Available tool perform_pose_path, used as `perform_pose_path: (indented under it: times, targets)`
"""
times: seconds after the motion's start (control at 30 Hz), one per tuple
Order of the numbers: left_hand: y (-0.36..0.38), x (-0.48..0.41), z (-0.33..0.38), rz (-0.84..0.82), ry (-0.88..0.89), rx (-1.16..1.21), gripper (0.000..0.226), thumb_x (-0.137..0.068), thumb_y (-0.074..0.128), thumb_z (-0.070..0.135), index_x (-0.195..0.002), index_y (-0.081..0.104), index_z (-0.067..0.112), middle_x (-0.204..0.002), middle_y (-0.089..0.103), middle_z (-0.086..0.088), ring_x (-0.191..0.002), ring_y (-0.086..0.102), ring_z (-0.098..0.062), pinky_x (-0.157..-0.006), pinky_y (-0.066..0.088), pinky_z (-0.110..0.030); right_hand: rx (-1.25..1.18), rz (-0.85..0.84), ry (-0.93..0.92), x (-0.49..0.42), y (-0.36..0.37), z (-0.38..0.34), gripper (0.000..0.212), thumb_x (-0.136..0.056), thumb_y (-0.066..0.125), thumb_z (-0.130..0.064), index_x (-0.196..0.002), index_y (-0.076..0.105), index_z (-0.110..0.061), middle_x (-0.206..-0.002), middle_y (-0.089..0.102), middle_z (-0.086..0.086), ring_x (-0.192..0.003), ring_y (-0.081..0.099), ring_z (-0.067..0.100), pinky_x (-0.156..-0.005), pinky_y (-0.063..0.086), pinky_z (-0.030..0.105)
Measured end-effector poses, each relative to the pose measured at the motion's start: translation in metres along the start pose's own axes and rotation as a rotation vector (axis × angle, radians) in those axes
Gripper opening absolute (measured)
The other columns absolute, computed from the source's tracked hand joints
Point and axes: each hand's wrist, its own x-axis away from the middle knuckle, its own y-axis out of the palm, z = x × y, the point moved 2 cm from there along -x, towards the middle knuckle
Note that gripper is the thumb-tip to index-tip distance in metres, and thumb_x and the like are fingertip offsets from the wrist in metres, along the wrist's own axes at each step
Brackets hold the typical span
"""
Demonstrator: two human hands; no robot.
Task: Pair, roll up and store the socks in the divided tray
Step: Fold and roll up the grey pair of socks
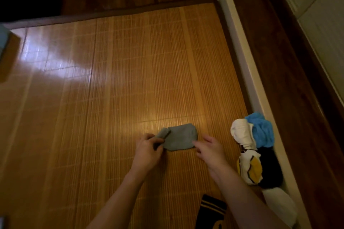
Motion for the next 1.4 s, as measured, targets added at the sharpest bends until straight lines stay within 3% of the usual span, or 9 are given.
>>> perform_pose_path:
  times: [0.13, 0.3, 0.53, 0.63, 0.73, 0.9, 1.03, 1.17, 1.4]
  targets:
    - [-0.003, 0.015, 0.002, -0.013, 0.015, 0.257, 0.017, -0.093, 0.07, 0.017, -0.102, 0.068, 0.031, -0.124, 0.057, 0.008, -0.117, 0.058, -0.011, -0.099, 0.056, -0.036, 0.1, -0.012, -0.007, 0.004, 0.023, 0.0, 0.029, -0.093, 0.071, -0.021, -0.119, 0.069, -0.009, -0.095, 0.071, 0.004, -0.08, 0.063, 0.012, -0.063, 0.049, 0.022]
    - [-0.024, 0.041, 0.006, 0.055, -0.14, 0.823, 0.035, -0.087, 0.073, 0.001, -0.111, 0.062, 0.023, -0.125, 0.062, -0.004, -0.106, 0.069, -0.02, -0.078, 0.064, -0.035, -0.236, -0.066, 0.026, 0.027, 0.035, -0.01, 0.013, -0.1, 0.058, -0.022, -0.11, 0.064, -0.017, -0.111, 0.07, 0.008, -0.104, 0.068, 0.023, -0.087, 0.058, 0.038]
    - [-0.06, 0.075, 0.021, -0.094, -0.367, 1.593, 0.042, -0.081, 0.071, 0.002, -0.123, 0.071, 0.006, -0.122, 0.072, -0.019, -0.106, 0.073, -0.029, -0.069, 0.063, -0.029, -0.8, -0.225, 0.078, 0.067, 0.034, -0.025, 0.039, -0.098, 0.058, -0.032, -0.131, 0.06, -0.012, -0.126, 0.069, 0.016, -0.115, 0.066, 0.03, -0.089, 0.055, 0.044]
    - [-0.066, 0.087, 0.029, -0.142, -0.259, 1.486, 0.034, -0.082, 0.074, 0.008, -0.115, 0.073, 0.005, -0.119, 0.073, -0.018, -0.103, 0.073, -0.028, -0.077, 0.063, -0.035, -0.653, -0.392, 0.167, 0.091, 0.046, -0.02, 0.056, -0.09, 0.062, -0.056, -0.13, 0.063, -0.017, -0.124, 0.071, 0.012, -0.115, 0.067, 0.028, -0.087, 0.055, 0.041]
    - [-0.072, 0.101, 0.031, -0.146, -0.166, 1.264, 0.031, -0.081, 0.076, 0.009, -0.112, 0.073, 0.008, -0.116, 0.073, -0.014, -0.101, 0.073, -0.027, -0.08, 0.06, -0.039, -0.514, -0.497, 0.165, 0.112, 0.057, -0.014, 0.05, -0.088, 0.069, -0.046, -0.129, 0.067, -0.017, -0.125, 0.07, 0.014, -0.119, 0.065, 0.031, -0.09, 0.057, 0.042]
    - [-0.074, 0.126, 0.028, -0.075, -0.137, 1.099, 0.044, -0.075, 0.081, 0.014, -0.116, 0.068, 0.006, -0.11, 0.075, -0.016, -0.106, 0.072, -0.035, -0.093, 0.059, -0.052, -0.684, -0.346, 0.012, 0.127, 0.052, -0.012, 0.048, -0.086, 0.071, -0.023, -0.13, 0.062, -0.006, -0.124, 0.07, 0.016, -0.116, 0.067, 0.031, -0.091, 0.056, 0.042]
    - [-0.064, 0.149, 0.017, -0.048, -0.09, 0.932, 0.038, -0.081, 0.081, 0.012, -0.115, 0.066, 0.007, -0.105, 0.076, -0.015, -0.1, 0.074, -0.032, -0.087, 0.062, -0.047, -0.364, -0.424, 0.084, 0.143, 0.056, 0.01, 0.038, -0.086, 0.076, -0.016, -0.122, 0.067, -0.008, -0.112, 0.076, 0.009, -0.103, 0.074, 0.023, -0.087, 0.059, 0.039]
    - [-0.046, 0.166, -0.018, -0.037, -0.183, 0.842, 0.028, -0.093, 0.073, 0.025, -0.119, 0.064, 0.021, -0.099, 0.078, 0.0, -0.091, 0.077, -0.016, -0.076, 0.063, -0.03, -0.371, -0.173, 0.083, 0.136, 0.052, 0.034, 0.037, -0.088, 0.074, -0.004, -0.124, 0.064, -0.003, -0.111, 0.074, 0.013, -0.097, 0.073, 0.026, -0.082, 0.061, 0.041]
    - [-0.015, 0.204, -0.093, -0.352, 0.102, -0.328, 0.032, -0.094, 0.067, 0.04, -0.123, 0.065, 0.027, -0.123, 0.061, 0.007, -0.117, 0.058, -0.016, -0.098, 0.052, -0.038, -0.356, -0.028, 0.148, 0.134, 0.04, 0.088, 0.04, -0.084, 0.076, 0.001, -0.121, 0.061, -0.006, -0.11, 0.07, 0.011, -0.096, 0.068, 0.025, -0.086, 0.058, 0.042]
